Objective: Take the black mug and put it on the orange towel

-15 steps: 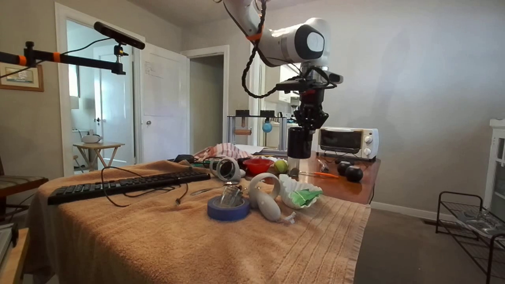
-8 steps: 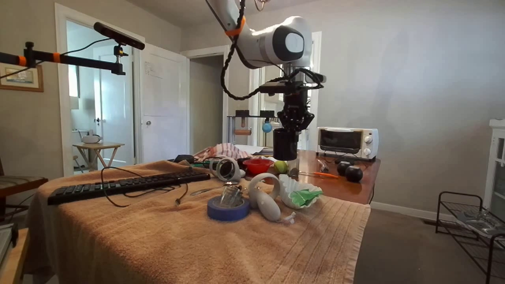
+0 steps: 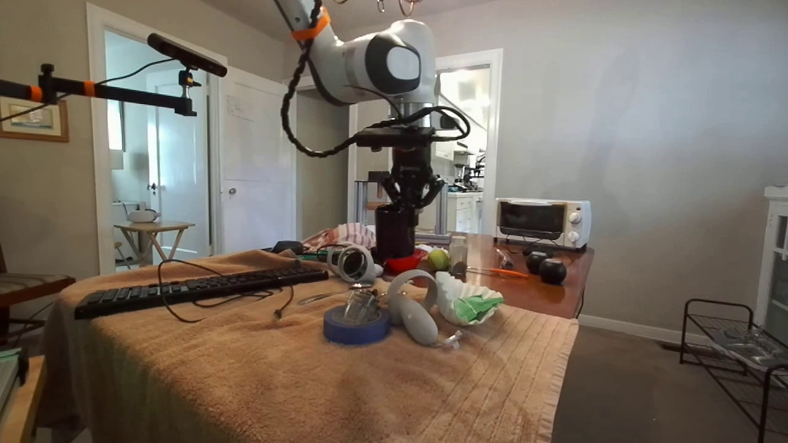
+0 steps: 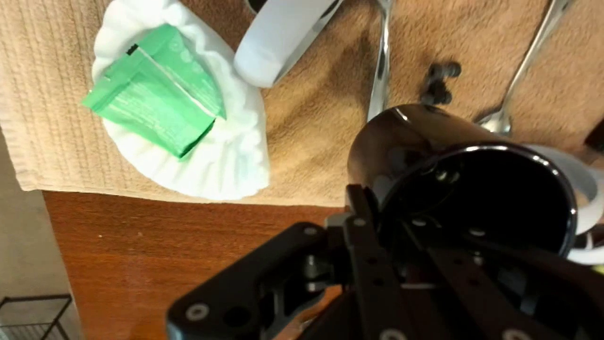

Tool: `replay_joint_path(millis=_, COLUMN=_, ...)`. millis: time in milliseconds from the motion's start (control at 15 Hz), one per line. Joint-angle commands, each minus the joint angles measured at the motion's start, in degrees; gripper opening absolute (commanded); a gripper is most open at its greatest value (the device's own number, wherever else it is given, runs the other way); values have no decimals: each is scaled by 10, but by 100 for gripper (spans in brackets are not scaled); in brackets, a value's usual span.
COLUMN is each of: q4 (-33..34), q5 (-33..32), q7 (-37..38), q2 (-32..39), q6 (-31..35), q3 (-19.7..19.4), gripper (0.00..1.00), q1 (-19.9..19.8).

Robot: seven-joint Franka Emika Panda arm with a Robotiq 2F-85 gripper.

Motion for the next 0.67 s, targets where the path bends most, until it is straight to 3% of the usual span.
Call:
replay_joint_path(millis=0, q4=-139, q5=9, q7=-92, q2=-112, q6=38, q3=13, gripper=2, q1=3)
replay_joint_path(millis=200, q4=-188, q5=5, q7=-168, q2=-163, q6=11, q3=11, gripper=2, q1=13)
replay_joint_path(millis=267, q4=-193, q5=-14, q7=-173, q2=-175, q6=-18, q3=4, gripper=2, q1=18)
replay_joint_path(millis=333, q4=-157, q5=-2, q7=-142, q2=-124, q6=10, q3=0, gripper=2, q1=22)
replay_joint_path(millis=400, q4=-167, q5=-3, q7=-145, q2=-134, q6=6, q3=-2, gripper=10, q1=25)
replay_joint_path(millis=600, q4=-164, q5=-3, q7=-144, q2=-128, q6=7, q3=-4, gripper=10, q1=26)
